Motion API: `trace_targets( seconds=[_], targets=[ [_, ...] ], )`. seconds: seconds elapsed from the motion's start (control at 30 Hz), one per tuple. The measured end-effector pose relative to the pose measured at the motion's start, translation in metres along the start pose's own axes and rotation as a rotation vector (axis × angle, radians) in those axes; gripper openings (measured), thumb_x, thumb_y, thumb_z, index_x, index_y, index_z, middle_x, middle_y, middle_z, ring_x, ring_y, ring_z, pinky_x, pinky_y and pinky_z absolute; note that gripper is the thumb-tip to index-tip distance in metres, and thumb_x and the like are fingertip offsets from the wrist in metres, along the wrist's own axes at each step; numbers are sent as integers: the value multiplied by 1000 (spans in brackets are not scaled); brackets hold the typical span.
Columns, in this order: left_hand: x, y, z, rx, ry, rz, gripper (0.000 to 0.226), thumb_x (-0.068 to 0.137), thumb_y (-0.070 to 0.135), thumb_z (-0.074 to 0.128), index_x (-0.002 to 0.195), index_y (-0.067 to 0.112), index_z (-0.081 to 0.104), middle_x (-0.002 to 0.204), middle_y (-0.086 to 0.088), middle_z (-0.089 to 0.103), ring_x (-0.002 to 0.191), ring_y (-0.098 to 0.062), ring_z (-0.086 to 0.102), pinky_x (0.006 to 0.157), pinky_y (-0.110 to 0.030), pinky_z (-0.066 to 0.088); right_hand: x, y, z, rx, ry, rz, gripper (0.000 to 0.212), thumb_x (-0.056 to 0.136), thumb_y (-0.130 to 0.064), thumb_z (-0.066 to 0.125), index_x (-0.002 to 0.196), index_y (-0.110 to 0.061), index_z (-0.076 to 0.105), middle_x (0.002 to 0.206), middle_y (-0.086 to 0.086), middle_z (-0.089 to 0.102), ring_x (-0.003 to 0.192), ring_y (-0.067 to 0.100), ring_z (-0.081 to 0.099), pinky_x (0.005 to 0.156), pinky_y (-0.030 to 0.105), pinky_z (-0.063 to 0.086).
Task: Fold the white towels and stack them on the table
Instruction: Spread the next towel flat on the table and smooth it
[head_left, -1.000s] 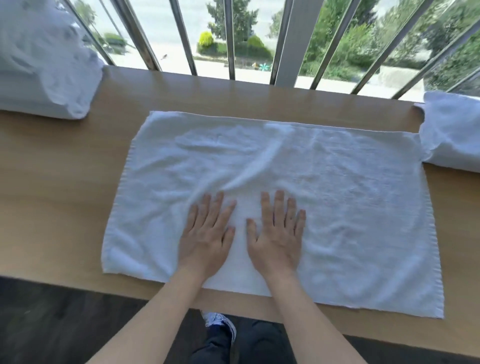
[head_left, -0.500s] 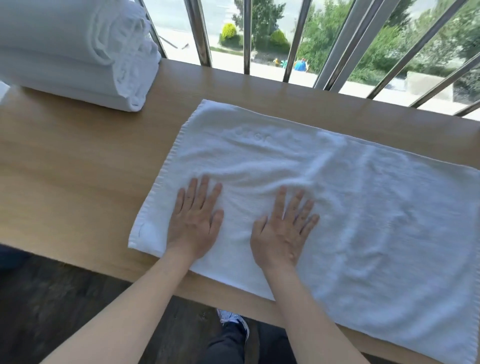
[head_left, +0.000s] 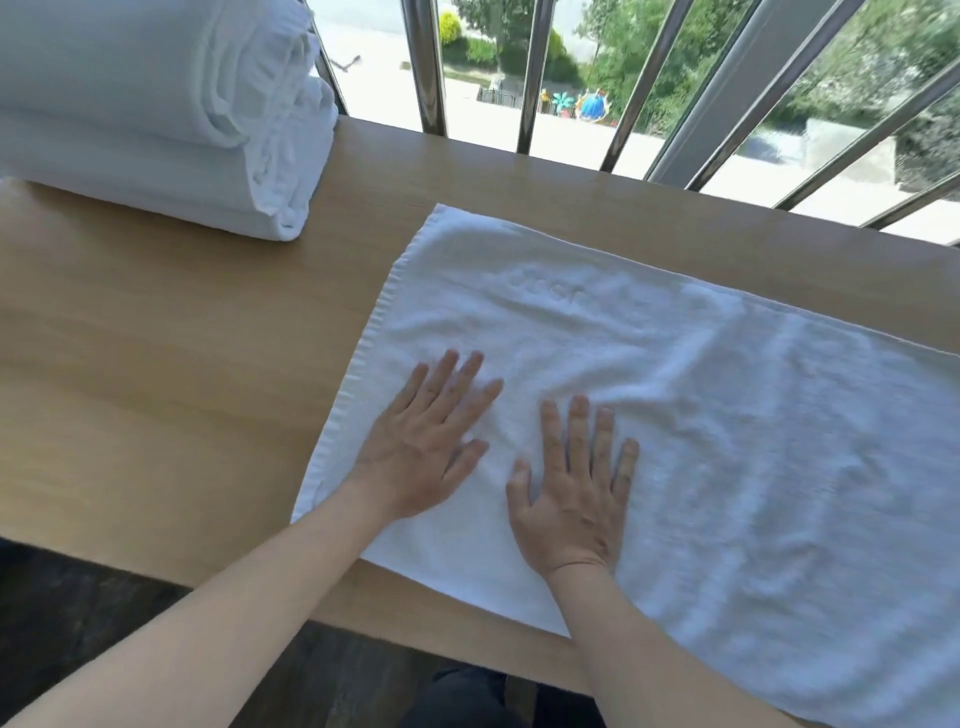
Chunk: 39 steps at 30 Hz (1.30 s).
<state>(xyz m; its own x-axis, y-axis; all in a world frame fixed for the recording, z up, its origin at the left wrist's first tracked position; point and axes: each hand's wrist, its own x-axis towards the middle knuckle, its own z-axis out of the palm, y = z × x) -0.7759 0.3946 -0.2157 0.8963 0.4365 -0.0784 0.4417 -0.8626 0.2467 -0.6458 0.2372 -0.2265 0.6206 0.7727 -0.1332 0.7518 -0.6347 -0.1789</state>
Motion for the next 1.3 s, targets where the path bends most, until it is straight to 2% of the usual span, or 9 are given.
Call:
trace_targets(
  seconds=[0.1,0.37,0.5,0.6,0.77,0.93,1.03,1.13,1.3],
  targets=[
    [37,-11,-2,41,-32,108,61,103,49,32,159,27,22,168,-5,10,155,-27,4,125,-47,7,1,2,0,-9,10,-4,75,94,-50,37,161,-27,13,169,3,4,155,27,-2,121,58,10],
    [117,-81,-29,-10,-59,-295,64,101,55,21,160,37,5,168,8,-8,154,-14,-13,123,-37,-10,3,1,0,-18,24,-7,76,92,-50,39,160,-28,14,169,2,6,155,27,2,121,59,11],
    [125,-51,-27,6,16,-230,67,101,55,21,160,25,12,167,-1,-10,155,-24,-9,124,-41,-9,3,0,-1,-2,46,-5,74,91,-48,39,159,-27,21,168,3,12,155,28,5,121,59,12],
    [131,-50,-24,43,-42,-158,67,100,61,15,160,36,0,167,3,-13,154,-21,-13,124,-41,-10,4,-1,-1,2,55,-8,74,91,-48,40,159,-27,22,168,2,12,155,28,6,122,58,11],
    [150,-71,-32,21,-75,-367,67,101,59,15,159,34,-5,168,3,-13,154,-20,-16,124,-41,-9,5,0,0,4,57,-6,73,91,-48,40,159,-27,23,168,2,14,155,29,6,122,58,11],
    [91,-2,-25,-147,53,-227,62,104,47,22,161,23,12,169,-6,-1,155,-26,-7,125,-40,-7,6,-1,-2,18,53,-7,69,94,-48,37,159,-28,23,168,2,14,155,27,4,122,57,9],
    [27,43,-6,-205,40,-217,59,104,41,24,160,24,18,168,-5,3,155,-25,-5,125,-42,-4,4,-1,-3,41,27,1,65,97,-48,30,159,-29,20,168,0,10,155,25,0,123,55,5],
    [-23,57,12,-113,-30,-276,59,104,44,20,160,29,13,168,-1,0,155,-21,-8,125,-43,-4,5,-1,-4,54,8,0,64,99,-49,25,159,-31,17,168,-1,7,155,23,-3,124,52,0],
    [-34,53,14,-24,-72,-283,62,103,50,16,160,34,-2,168,4,-11,154,-18,-16,123,-39,-14,2,0,-8,73,-14,-11,64,100,-50,24,160,-31,15,168,-2,6,155,22,-5,124,48,-6]
  ],
)
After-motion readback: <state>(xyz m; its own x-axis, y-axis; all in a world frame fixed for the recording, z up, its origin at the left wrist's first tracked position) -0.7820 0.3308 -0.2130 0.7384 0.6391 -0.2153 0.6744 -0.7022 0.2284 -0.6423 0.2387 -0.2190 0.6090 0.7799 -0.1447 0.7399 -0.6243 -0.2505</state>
